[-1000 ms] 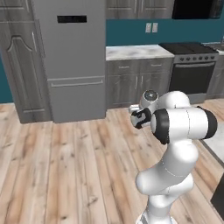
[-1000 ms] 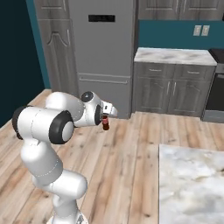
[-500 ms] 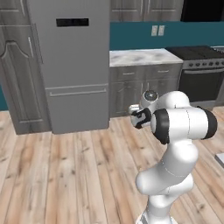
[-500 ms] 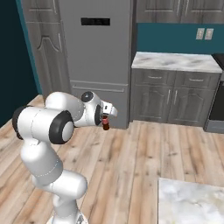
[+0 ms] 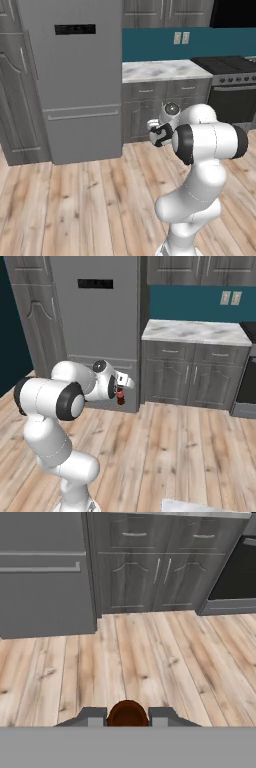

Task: Place the large bottle from the dining counter next to the other large bottle outside the sink, and place the small bottle from the dining counter next to the other small bottle inside the sink.

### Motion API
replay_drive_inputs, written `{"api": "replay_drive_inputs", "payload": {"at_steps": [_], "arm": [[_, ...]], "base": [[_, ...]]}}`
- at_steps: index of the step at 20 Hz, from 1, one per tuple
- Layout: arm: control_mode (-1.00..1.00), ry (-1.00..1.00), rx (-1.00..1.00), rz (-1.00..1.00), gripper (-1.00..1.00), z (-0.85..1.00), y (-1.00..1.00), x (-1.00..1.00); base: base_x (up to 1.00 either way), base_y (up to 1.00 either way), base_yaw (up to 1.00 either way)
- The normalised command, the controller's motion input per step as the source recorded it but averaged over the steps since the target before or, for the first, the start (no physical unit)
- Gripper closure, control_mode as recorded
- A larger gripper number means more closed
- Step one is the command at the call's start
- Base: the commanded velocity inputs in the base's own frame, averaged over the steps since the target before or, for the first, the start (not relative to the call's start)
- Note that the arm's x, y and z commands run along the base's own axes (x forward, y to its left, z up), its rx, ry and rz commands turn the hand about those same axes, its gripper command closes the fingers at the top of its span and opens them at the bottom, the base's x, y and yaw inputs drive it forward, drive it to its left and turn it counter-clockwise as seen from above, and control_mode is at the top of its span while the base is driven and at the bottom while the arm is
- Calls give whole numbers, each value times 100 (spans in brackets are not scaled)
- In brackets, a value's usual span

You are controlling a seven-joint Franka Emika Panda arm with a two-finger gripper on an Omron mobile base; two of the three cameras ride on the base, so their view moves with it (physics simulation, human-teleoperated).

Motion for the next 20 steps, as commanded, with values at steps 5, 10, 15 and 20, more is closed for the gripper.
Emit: {"api": "replay_drive_inputs", "payload": {"at_steps": [5,10,15,20], "arm": [[100,0,0,0,100,0,0,0],[100,0,0,0,100,0,0,0],[100,0,0,0,100,0,0,0],[100,0,0,0,100,0,0,0]], "base": [[57,-53,0],[58,-48,0],[65,-43,0],[61,-46,0]]}}
